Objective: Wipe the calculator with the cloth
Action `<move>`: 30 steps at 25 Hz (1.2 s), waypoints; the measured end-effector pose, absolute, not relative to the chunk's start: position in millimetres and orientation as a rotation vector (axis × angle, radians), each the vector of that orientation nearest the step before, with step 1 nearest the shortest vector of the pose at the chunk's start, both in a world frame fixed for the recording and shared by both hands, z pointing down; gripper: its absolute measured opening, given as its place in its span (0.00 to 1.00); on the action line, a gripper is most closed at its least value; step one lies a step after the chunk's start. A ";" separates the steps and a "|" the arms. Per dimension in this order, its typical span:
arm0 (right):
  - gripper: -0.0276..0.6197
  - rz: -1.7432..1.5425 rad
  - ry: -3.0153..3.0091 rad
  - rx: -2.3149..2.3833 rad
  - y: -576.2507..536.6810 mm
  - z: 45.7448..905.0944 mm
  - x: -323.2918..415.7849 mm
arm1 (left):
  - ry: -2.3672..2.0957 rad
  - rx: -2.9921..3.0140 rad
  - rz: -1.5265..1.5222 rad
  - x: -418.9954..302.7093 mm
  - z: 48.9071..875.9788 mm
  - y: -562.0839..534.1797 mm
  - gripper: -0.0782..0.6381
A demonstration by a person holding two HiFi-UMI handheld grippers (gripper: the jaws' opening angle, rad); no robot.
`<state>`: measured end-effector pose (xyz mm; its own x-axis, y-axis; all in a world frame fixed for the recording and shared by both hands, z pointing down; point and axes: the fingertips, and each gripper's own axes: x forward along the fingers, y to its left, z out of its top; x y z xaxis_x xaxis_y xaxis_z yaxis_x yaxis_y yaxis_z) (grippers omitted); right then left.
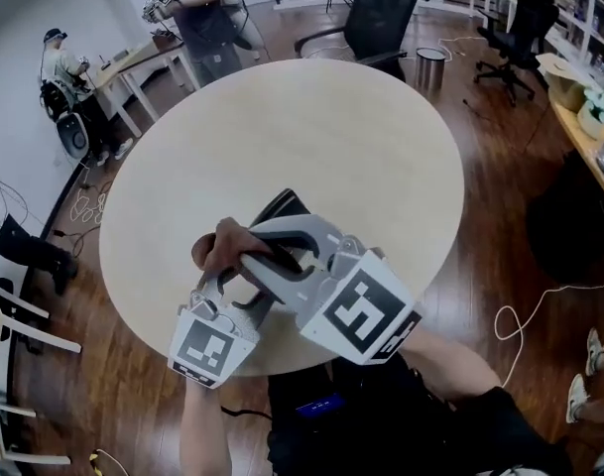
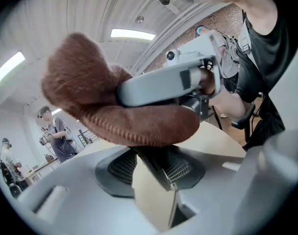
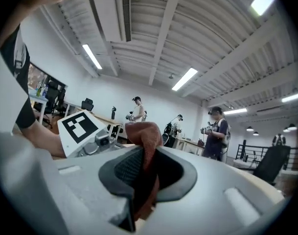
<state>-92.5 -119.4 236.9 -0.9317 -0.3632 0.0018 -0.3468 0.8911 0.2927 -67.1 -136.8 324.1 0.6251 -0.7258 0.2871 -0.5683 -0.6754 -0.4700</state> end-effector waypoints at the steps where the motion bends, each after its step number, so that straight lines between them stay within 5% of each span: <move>1: 0.12 -0.402 -3.015 0.599 -128.0 235.8 -83.1 | 1.033 -2.515 -0.655 -65.5 324.3 -136.0 0.33; 11: 0.12 -0.012 -2.895 1.054 -237.4 269.7 17.5 | 1.079 -2.558 -0.617 -70.7 319.6 -133.8 0.33; 21: 0.12 -0.567 -2.899 0.517 -101.6 234.0 -94.7 | 1.110 -2.542 -0.626 -74.3 314.9 -131.9 0.32; 30: 0.12 -0.043 -2.778 1.006 -248.5 301.5 1.7 | 1.203 -2.484 -0.655 -109.9 313.1 -122.3 0.32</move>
